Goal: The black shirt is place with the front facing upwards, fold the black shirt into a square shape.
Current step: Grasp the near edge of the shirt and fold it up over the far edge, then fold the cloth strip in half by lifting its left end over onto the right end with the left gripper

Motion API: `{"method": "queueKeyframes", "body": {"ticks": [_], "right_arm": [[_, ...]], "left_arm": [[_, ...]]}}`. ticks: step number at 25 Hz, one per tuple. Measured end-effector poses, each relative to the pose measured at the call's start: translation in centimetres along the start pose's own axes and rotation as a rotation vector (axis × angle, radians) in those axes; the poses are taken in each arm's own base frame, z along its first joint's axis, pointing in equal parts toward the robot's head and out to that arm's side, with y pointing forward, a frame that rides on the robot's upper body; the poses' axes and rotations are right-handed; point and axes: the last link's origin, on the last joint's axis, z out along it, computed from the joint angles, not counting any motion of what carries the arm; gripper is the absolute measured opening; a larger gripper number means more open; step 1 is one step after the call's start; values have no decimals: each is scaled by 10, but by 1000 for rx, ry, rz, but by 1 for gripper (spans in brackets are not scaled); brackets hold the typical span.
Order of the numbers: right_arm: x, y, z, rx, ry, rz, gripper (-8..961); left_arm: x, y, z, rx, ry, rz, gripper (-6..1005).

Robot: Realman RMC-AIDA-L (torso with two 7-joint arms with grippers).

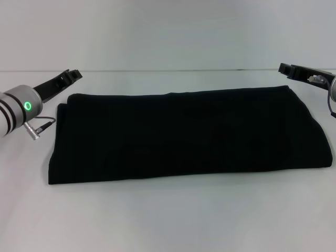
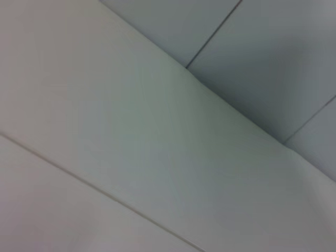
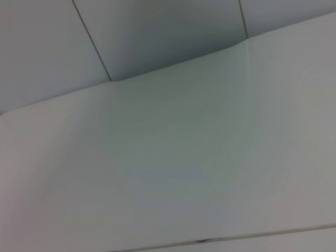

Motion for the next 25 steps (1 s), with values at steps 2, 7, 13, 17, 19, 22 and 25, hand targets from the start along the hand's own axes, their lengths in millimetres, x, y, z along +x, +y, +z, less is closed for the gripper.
{"method": "queueKeyframes", "body": {"ticks": [2,7,13,17,19,22,25], "right_arm": [[1,-1,0,8,0,-3,126],[6,-6,-8,-42,12,-5,450],[28,0,-41,-318,43,-151,651],[49,12,-65,-504,10,-336,738],[62,19,-73,-567,-17,-427,799],[79,25,-79,-609,-55,-526,891],[91,31,-81,-636,-64,-553,905]], "left_arm": [[0,-3,-1,5,3,-6,165],[4,-10,-14,-73,-17,-23,344],[7,-17,-59,-335,-129,-138,709],[-1,-32,-92,-406,-215,-209,737],[-8,-41,-104,-408,-240,-251,768],[-21,-59,-123,-381,-256,-325,814],[-31,-72,-135,-346,-261,-374,860]]}}
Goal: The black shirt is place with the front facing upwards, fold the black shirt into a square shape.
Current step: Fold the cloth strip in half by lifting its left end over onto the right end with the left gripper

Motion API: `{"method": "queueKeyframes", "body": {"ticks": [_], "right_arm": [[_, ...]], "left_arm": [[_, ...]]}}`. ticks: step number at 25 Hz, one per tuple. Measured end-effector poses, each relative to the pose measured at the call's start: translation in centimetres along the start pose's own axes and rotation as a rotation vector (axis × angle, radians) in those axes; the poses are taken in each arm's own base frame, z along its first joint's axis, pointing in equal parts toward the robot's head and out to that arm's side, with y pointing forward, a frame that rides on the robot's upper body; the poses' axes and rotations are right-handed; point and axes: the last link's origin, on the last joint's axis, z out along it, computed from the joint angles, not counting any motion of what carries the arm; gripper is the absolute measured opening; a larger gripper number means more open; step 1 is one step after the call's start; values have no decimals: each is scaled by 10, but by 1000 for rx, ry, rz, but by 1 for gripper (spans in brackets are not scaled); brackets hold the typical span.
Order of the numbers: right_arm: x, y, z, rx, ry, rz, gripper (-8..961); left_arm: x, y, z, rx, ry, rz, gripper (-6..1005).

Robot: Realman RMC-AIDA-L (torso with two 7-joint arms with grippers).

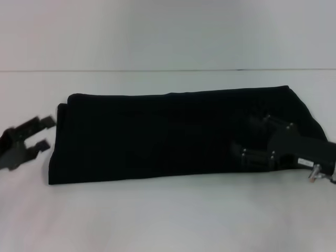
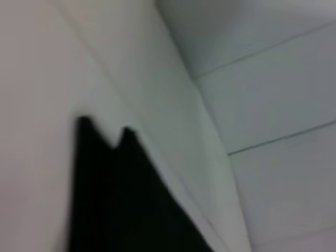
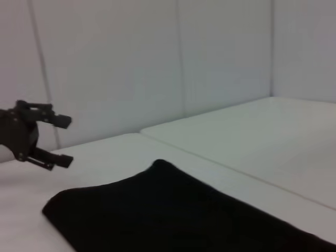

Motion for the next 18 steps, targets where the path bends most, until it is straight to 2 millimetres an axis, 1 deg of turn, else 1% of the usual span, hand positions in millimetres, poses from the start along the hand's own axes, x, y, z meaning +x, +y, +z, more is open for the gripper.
{"method": "queueKeyframes", "body": {"ticks": [1,2,5,12,18], "right_arm": [[2,3,2,-9,-3,-2,909],[3,5,3,-13,-4,-3,913],[6,8,5,-17,-2,-7,927],[9,7,5,-5,11,-14,935],[10,6,5,6,15,-11,936]], "left_arm": [[-4,-7,-8,22,4,-34,876],[-5,-9,-11,32,4,-48,891],[-6,-12,-14,52,-2,-72,891],[-12,-16,-17,112,-78,-182,891],[-12,-19,-18,138,-81,-219,890]]}}
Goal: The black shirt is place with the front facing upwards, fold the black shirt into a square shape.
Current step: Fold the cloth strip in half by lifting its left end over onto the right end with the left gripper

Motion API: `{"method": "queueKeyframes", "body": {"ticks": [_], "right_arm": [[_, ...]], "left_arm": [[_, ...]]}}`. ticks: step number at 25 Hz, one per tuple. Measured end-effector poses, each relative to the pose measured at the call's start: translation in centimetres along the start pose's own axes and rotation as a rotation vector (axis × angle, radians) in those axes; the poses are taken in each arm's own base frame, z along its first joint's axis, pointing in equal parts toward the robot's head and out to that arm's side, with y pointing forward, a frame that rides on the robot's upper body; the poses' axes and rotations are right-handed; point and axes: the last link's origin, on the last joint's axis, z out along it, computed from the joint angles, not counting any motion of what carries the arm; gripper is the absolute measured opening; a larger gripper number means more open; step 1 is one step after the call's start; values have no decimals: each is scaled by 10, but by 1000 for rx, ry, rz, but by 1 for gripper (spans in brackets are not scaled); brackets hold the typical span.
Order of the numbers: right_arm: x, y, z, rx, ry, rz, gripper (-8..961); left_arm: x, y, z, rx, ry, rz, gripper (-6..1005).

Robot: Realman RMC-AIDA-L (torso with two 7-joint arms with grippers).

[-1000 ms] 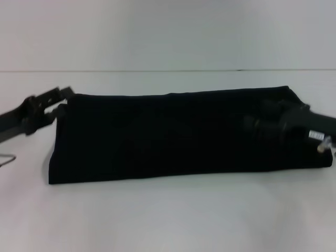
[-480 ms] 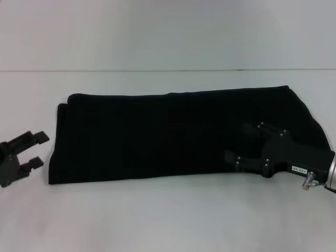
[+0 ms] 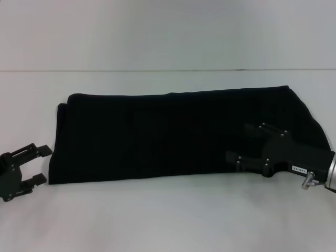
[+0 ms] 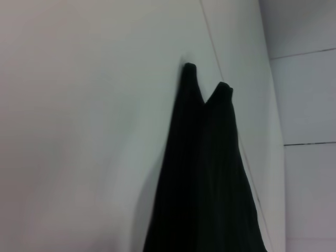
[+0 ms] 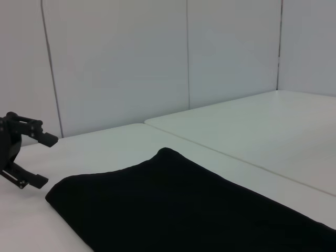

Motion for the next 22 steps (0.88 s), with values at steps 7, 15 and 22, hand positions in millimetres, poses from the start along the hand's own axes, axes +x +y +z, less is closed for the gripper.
{"method": "queueKeyframes", "body": {"ticks": [7,15,22], "right_arm": [[-1,-2,1,10,-1,0,935],[0,-3,1,18,4,-1,936],[-1,-4,2,18,4,1,936]], "left_arm": [[2,-6,5,45,20,-18,891],[1,-10,10,74,25,-23,890],[1,-4,25,69,10,-22,891]]}}
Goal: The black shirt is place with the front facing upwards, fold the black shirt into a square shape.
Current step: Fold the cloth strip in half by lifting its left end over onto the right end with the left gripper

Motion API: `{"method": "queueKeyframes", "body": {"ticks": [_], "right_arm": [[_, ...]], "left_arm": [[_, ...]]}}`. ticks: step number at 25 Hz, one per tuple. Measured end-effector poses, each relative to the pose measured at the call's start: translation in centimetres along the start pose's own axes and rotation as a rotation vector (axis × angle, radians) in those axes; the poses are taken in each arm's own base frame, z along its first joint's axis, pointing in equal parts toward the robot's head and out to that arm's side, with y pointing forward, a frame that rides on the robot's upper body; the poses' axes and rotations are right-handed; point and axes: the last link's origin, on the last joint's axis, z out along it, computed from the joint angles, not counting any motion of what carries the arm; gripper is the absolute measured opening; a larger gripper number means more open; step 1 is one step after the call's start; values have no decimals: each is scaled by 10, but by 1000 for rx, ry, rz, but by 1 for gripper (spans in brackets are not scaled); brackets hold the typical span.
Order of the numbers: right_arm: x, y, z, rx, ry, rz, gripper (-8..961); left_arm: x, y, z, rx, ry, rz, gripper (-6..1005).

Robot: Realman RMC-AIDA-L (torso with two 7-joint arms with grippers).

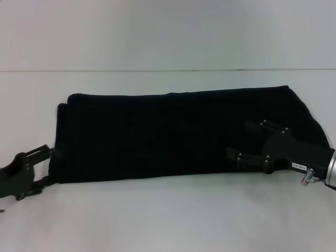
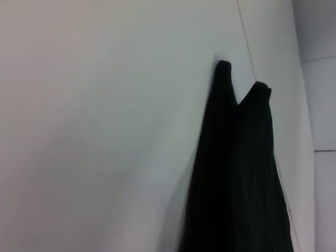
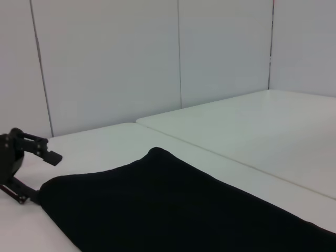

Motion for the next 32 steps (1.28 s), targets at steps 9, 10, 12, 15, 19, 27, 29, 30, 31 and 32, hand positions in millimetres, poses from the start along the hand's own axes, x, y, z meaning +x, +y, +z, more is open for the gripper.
{"method": "queueKeyframes", "body": {"ticks": [9,10,12,15,19,27,29,30,31,32], "right_arm": [[0,0,0,-1,0,7,935],[1,1,-1,-2,-1,8,935],[1,1,-1,-3,-2,9,934],[1,2,-2,-4,-3,11,934],[1,2,-2,-6,-2,10,934],[2,3,-1,-14,4,7,933],[2,3,-1,-15,5,6,932],[2,3,-2,-16,5,5,932],[2,3,-2,-18,7,3,932],[2,3,-2,-19,9,1,932]], "left_arm": [[3,21,27,14,-52,67,882],[3,23,28,13,-52,72,880],[5,25,28,13,-51,86,877],[4,28,32,27,-82,127,815],[2,30,36,48,-112,161,733],[6,29,34,43,-79,148,451],[7,29,33,44,-78,152,360],[7,30,33,44,-79,155,319],[7,30,34,45,-79,159,279],[8,31,34,45,-78,161,238]]}}
